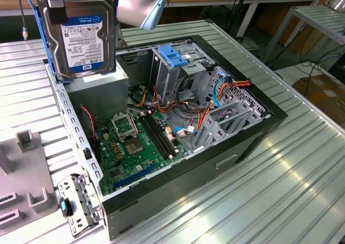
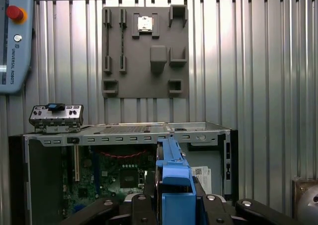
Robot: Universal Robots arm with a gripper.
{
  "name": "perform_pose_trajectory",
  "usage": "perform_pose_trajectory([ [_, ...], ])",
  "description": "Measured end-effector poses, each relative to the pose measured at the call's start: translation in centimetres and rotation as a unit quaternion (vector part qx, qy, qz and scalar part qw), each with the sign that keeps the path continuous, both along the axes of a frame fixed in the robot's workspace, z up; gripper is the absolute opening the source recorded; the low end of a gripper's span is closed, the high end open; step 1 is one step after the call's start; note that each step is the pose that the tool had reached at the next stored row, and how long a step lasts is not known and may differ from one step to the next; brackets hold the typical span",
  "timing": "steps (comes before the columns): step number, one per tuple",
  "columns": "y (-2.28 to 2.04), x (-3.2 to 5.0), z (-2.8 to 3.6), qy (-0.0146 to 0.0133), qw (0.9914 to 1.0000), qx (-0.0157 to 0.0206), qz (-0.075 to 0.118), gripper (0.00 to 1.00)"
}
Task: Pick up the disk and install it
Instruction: 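Pick up the disk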
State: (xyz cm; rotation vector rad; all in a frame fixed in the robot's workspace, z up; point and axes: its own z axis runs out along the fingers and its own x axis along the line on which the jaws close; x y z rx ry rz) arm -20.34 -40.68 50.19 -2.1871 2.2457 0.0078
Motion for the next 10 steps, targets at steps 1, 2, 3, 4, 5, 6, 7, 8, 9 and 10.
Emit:
perform_pose_trajectory([
  [1, 0.0, 0.12, 0.0, 0.0, 1.0, 0.0, 0.0, 0.37],
  [2, -0.01, 0.24, 0.0, 0.0, 1.0, 0.0, 0.0, 0.37],
  [3, -0.01, 0.38, 0.0, 0.0, 1.0, 0.0, 0.0, 0.37],
  [4, -0.01, 0.51, 0.0, 0.0, 1.0, 0.0, 0.0, 0.37],
  [5, -0.01, 0.69, 0.0, 0.0, 1.0, 0.0, 0.0, 0.37],
  [6, -0.02, 0.86, 0.0, 0.0, 1.0, 0.0, 0.0, 0.37],
  [7, -0.03, 0.97, 0.0, 0.0, 1.0, 0.0, 0.0, 0.37],
  [8, -0.03, 1.09, 0.0, 0.0, 1.0, 0.0, 0.0, 0.37],
  [9, -0.04, 1.19, 0.0, 0.0, 1.0, 0.0, 0.0, 0.37],
  [10, -0.05, 1.37, 0.0, 0.0, 1.0, 0.0, 0.0, 0.37],
])
